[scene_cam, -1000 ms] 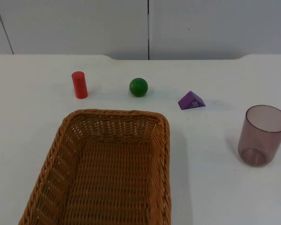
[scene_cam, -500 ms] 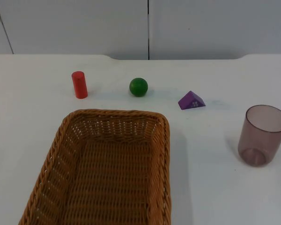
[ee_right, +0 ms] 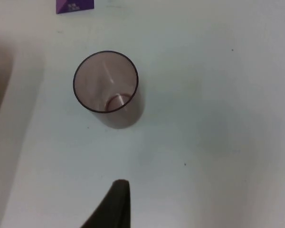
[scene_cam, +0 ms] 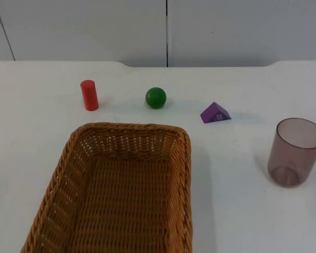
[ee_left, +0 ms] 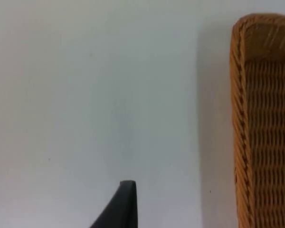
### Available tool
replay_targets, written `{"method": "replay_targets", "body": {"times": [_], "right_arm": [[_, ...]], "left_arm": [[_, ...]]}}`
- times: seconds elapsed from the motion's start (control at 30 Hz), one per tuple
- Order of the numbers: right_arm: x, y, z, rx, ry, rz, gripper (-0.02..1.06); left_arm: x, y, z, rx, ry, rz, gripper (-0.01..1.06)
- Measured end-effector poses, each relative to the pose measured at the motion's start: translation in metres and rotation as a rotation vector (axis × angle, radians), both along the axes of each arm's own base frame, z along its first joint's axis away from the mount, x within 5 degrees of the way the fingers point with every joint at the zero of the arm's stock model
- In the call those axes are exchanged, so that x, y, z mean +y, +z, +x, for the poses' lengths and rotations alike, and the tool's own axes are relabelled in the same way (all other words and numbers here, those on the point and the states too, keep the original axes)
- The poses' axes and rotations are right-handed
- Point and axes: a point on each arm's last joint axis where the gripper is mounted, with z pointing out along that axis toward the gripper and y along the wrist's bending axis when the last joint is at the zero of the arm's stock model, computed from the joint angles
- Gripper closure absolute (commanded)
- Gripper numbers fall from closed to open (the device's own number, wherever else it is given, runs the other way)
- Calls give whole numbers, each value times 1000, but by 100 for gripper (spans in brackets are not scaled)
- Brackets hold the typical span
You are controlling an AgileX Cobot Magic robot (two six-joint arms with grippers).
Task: Pick up the basket with the left hand and place the triangular block into the basket with the right hand.
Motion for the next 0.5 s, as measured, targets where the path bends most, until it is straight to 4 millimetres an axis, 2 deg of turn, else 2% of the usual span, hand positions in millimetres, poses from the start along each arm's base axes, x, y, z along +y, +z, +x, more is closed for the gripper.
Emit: {"method": "replay_targets", "body": {"times": [0.17,0.3,0.33,0.5], "right_arm": [[0,0,0,-2,0,0,-1],[0,0,0,-2,0,0,-1],[0,0,0,-2,0,0,-1],[0,0,0,-2,0,0,-1]], "left_arm": [[-5,-18,18,93,-44,-36,0],[-10,-42,40,179,-83,-85,0],[-10,-42,40,179,-83,-85,0],[-21,-76,60,307,-137,-135,0]]}}
